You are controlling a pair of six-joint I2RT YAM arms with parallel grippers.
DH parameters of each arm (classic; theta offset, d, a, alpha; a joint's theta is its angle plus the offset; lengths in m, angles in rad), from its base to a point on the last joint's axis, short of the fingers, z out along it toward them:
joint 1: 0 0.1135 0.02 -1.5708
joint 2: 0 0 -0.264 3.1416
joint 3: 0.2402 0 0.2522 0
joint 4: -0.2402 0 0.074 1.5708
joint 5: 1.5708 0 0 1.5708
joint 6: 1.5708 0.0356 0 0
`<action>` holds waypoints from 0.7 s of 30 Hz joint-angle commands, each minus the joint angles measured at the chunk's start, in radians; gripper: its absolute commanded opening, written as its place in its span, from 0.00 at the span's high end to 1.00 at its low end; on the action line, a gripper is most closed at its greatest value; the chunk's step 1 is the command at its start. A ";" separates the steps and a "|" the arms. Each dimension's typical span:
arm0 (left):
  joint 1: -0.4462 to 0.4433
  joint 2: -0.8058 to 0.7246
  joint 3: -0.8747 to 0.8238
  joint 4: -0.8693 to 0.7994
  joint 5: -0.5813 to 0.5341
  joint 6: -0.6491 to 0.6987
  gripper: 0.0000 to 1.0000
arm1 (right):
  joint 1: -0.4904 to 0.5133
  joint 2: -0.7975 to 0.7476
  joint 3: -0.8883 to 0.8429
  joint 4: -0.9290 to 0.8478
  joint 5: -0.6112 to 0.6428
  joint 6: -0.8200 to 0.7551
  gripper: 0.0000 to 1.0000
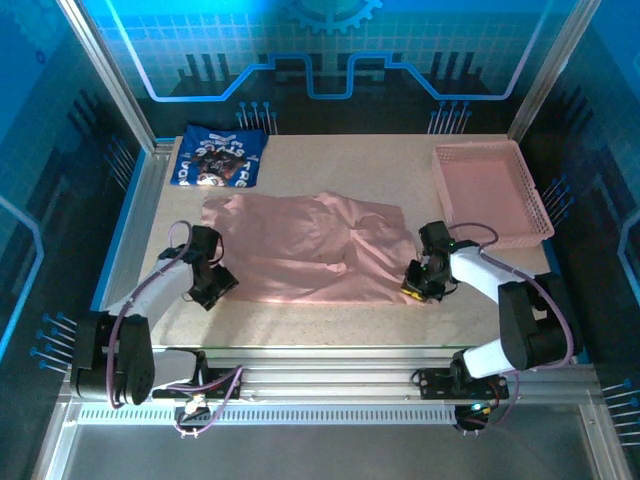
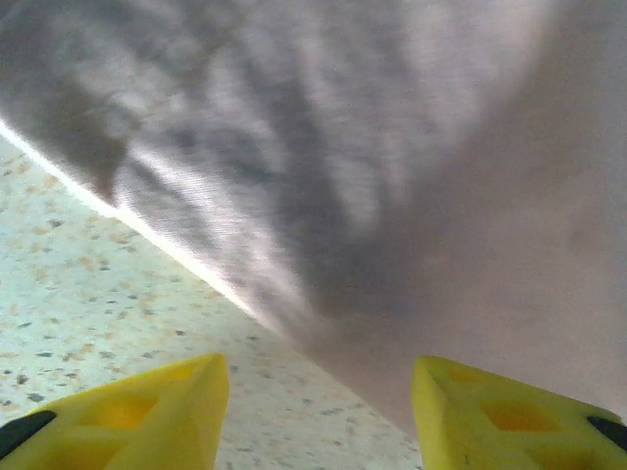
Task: Fold and stack the t-shirts
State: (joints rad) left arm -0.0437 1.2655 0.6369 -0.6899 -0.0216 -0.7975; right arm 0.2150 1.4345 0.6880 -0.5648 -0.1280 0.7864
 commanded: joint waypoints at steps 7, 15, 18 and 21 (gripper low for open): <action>0.030 -0.022 -0.116 -0.027 0.054 -0.080 0.46 | -0.002 -0.074 -0.041 -0.095 0.123 0.049 0.80; 0.030 -0.284 -0.132 -0.098 0.101 -0.149 0.46 | -0.016 -0.171 -0.066 -0.103 0.125 0.035 0.79; 0.030 -0.352 -0.031 -0.084 0.132 -0.151 0.41 | -0.011 -0.228 -0.048 -0.080 0.082 0.028 0.79; 0.030 -0.277 0.080 -0.057 0.172 -0.108 0.40 | 0.007 -0.267 -0.021 -0.060 0.047 0.027 0.78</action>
State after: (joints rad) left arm -0.0196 0.9436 0.6247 -0.7609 0.0853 -0.9176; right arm 0.2092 1.1999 0.6304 -0.6376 -0.0395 0.8154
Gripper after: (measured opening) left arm 0.595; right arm 0.221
